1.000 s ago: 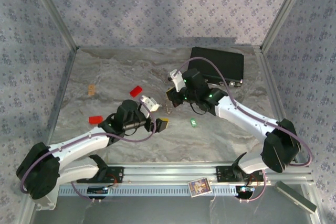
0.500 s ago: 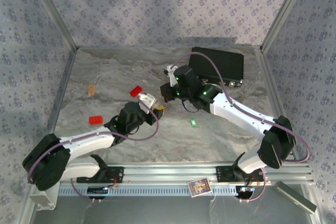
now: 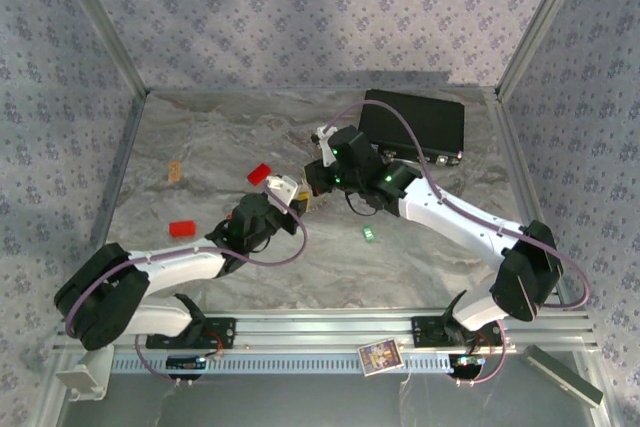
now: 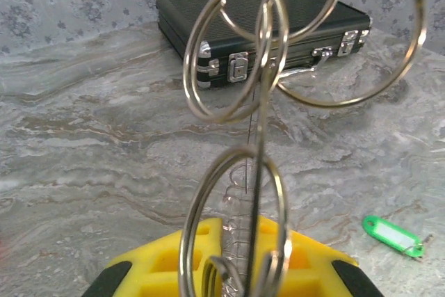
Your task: Put the keys on the keyring
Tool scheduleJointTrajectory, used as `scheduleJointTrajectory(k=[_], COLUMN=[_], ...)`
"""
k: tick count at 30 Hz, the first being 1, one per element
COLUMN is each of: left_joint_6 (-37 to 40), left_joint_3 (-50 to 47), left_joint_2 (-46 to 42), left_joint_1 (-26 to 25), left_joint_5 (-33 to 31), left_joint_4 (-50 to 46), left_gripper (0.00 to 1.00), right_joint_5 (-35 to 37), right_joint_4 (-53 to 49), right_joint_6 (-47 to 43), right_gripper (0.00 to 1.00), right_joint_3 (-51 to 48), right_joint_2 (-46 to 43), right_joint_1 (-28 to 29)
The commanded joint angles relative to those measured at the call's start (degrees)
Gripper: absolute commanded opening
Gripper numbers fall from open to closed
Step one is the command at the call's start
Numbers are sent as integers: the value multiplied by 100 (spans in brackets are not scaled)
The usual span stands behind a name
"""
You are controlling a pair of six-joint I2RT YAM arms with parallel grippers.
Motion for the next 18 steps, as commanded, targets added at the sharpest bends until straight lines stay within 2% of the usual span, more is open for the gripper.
scheduleJointTrajectory(k=[1, 2, 3, 5, 9, 12, 15, 18], left_joint_6=[-259, -310, -392, -570, -1228, -1501, -1692, -2010], left_joint_3=[96, 103, 133, 194, 202, 285, 430, 574], left_joint_2=[-277, -397, -537, -824, -1427, -1877, -2209, -2407], left_joint_1=[-11, -11, -2, 71, 499, 924, 1409, 1852], left_joint_5=[297, 351, 407, 599, 1287, 2007, 2893, 3609], left_joint_4=[95, -54, -251, -595, -1042, -1433, -1773, -1917], left_gripper=[0, 0, 0, 0, 0, 0, 0, 0], right_joint_5=[-100, -137, -156, -210, -238, -372, -296, -458], right_joint_4=[-240, -312, -367, -352, 175, 886, 1482, 2047], right_joint_6=[-228, -326, -428, -674, -1632, -2177, -2806, -3947], right_gripper=[34, 49, 57, 64, 71, 71, 70, 67], right_joint_3=[256, 257, 228, 60, -931, -1826, -2545, -3191], right_joint_2=[-26, -104, -223, -543, -1493, -2201, -2676, -3008], right_joint_1=[-147, -245, -357, -602, -982, -1242, -1240, -996])
